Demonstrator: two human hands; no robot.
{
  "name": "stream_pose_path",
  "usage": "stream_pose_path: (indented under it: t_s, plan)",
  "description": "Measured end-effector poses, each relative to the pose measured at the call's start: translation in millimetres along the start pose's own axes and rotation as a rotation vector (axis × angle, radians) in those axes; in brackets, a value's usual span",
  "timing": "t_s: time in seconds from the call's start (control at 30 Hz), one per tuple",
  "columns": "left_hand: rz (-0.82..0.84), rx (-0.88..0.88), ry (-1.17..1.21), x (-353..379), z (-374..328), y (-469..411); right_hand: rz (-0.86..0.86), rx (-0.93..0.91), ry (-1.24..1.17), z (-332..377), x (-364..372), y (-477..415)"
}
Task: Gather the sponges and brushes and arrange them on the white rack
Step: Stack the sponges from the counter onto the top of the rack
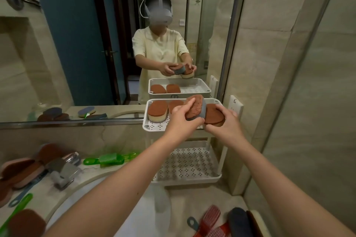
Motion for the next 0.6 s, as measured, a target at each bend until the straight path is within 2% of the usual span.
stream_pose_path:
  t_s: [0.1,0.27,0.4,0.6]
  plan:
    - [-0.052,-0.007,-0.087,2,5,-15,-0.03,0.04,0.051,-9,-5,-16]
    - [-0.11,-0.006,-0.385,5,14,-37,-0.03,0.026,0.155,-20,-5,-40]
    - [-0.155,0.019,-0.618,13,19,-53,0.027,0.029,0.261,-30,3,-57]
    - [-0.133,-0.002,-0.761,23,27,-71,0.127,0.07,0.464,-37,19,-69]
Point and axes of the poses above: each hand's wrist, its own y-axis away from the middle knuckle, its own x-axis out of the palm, z = x × y, the point moved 4 cm from there along -y, towards the middle knuckle, and after that the axes turned 4 degrees about y, right-handed, at the moved point
